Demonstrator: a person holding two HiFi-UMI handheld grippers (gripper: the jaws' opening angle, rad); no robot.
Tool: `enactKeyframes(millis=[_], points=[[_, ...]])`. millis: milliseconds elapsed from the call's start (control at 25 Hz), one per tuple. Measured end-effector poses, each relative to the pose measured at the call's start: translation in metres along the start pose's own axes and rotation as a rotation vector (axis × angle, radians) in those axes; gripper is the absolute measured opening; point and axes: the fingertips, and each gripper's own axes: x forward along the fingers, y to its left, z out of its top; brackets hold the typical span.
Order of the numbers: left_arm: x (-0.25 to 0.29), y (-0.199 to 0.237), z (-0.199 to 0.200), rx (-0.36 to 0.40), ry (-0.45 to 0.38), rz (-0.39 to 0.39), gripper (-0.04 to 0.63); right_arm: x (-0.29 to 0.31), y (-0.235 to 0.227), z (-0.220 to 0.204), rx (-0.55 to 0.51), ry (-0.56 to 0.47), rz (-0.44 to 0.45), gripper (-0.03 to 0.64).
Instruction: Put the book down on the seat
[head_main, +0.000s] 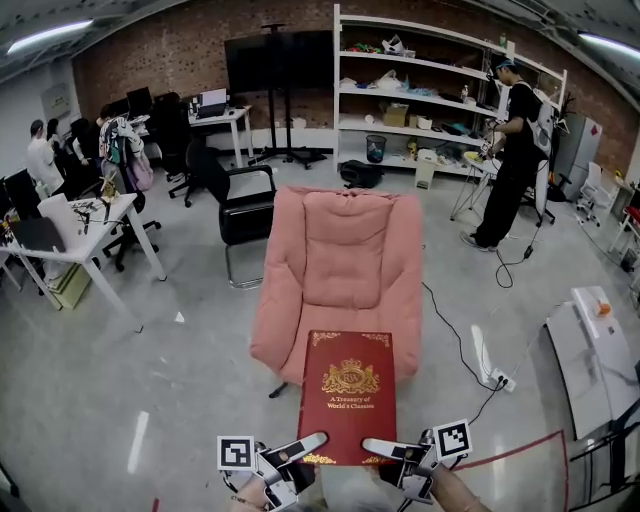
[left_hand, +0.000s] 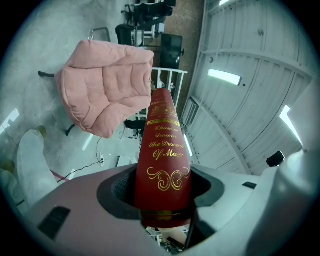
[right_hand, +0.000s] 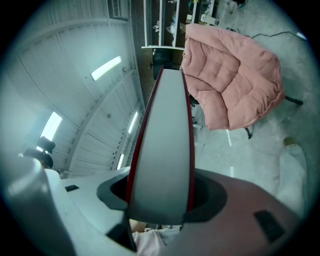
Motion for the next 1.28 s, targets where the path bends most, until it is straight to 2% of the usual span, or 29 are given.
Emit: enactKeyframes(millis=[480,1280], points=[[0.054,0.028,0.069,-0.032,-0.033,0.022,0.247,0.011,-0.04,0.084,0.054,0.029,-0.011,0.259],[0.122,0.096,0.18,-0.119,-0.075,0.102,0.245,0.038,-0.119,0.205,0.157,0.066,-0.058,0.259]])
